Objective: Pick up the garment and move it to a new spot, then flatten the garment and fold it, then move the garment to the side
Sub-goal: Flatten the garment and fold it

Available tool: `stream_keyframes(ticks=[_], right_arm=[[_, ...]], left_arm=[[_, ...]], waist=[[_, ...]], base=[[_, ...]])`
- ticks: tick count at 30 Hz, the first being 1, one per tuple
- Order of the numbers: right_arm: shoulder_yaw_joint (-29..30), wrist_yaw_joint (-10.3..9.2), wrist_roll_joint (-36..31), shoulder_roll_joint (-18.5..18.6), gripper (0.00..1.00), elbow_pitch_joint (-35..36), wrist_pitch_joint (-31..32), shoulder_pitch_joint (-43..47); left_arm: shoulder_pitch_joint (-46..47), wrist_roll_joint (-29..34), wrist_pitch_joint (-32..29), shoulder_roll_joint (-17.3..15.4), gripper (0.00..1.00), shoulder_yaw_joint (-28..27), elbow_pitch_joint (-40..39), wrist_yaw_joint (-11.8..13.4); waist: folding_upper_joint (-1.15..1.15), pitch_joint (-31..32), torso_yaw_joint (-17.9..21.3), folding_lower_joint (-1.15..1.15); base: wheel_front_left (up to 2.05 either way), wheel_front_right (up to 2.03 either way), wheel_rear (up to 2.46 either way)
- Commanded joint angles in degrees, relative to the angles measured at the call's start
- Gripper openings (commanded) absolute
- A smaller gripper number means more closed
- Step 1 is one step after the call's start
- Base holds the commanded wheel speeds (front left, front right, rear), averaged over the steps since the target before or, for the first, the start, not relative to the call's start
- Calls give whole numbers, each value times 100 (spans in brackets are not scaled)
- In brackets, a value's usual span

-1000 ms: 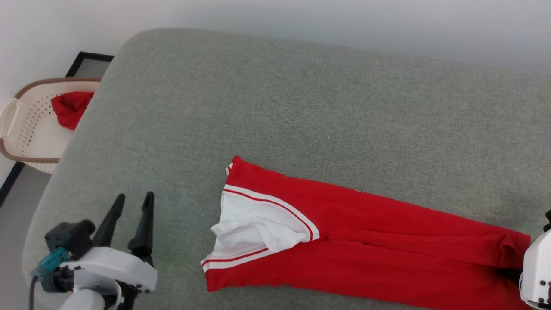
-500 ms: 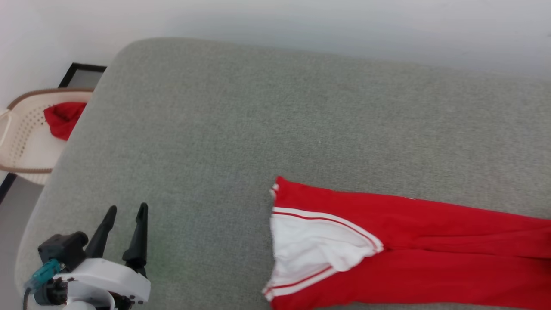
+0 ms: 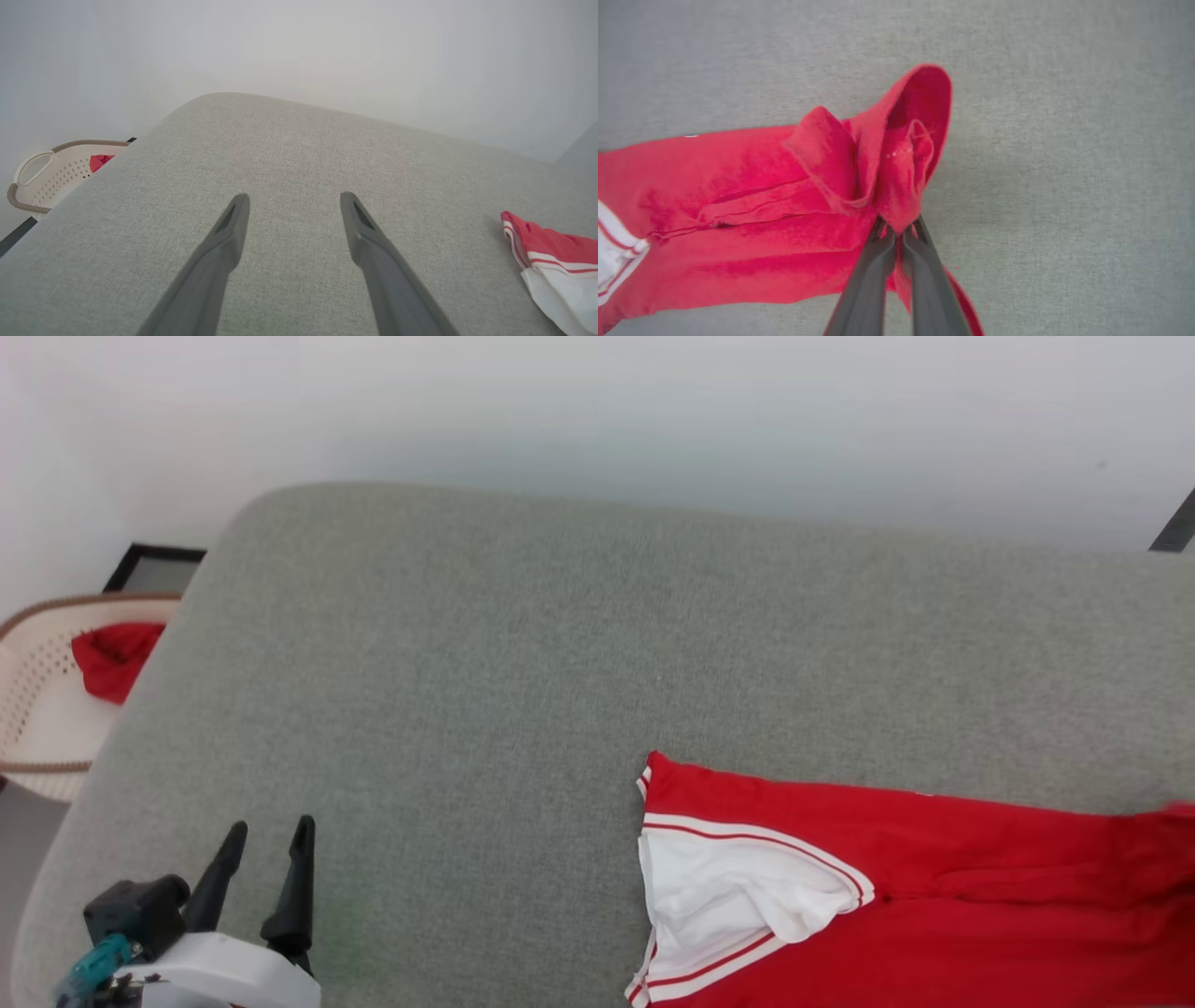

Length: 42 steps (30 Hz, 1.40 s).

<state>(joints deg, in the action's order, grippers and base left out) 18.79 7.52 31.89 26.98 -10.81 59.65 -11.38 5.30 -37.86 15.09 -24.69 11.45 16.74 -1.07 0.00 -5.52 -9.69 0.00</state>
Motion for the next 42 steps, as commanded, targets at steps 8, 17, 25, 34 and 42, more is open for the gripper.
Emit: stream_keyframes(ticks=[8,17,25,34,42], right_arm=[[-806,-7,523,-769,0,1213,481,109],[-1869,-7,537,-1529,0,1289,246,-122],[-2757,-6,368,-1894,0,550,-272,-455],[-3393,-6,106,-1971,0,-386,-793,-700],[-4036,-6,194,-1884,100,-667,-1055,-945]], left_arm=[[-159,102,7,98,100,65,73,-37],[44,151,-52,230,100,288,198,-107],[283,161,-49,413,100,424,346,-139],[428,155,-16,536,100,463,489,-208],[423,145,-1,591,100,378,598,-248]], waist=[[0,510,-107,0],[0,648,-522,0],[0,596,-819,0],[0,529,-974,0],[0,496,-915,0]], base=[[0,0,0],[0,0,0],[0,0,0],[0,0,0],[0,0,0]])
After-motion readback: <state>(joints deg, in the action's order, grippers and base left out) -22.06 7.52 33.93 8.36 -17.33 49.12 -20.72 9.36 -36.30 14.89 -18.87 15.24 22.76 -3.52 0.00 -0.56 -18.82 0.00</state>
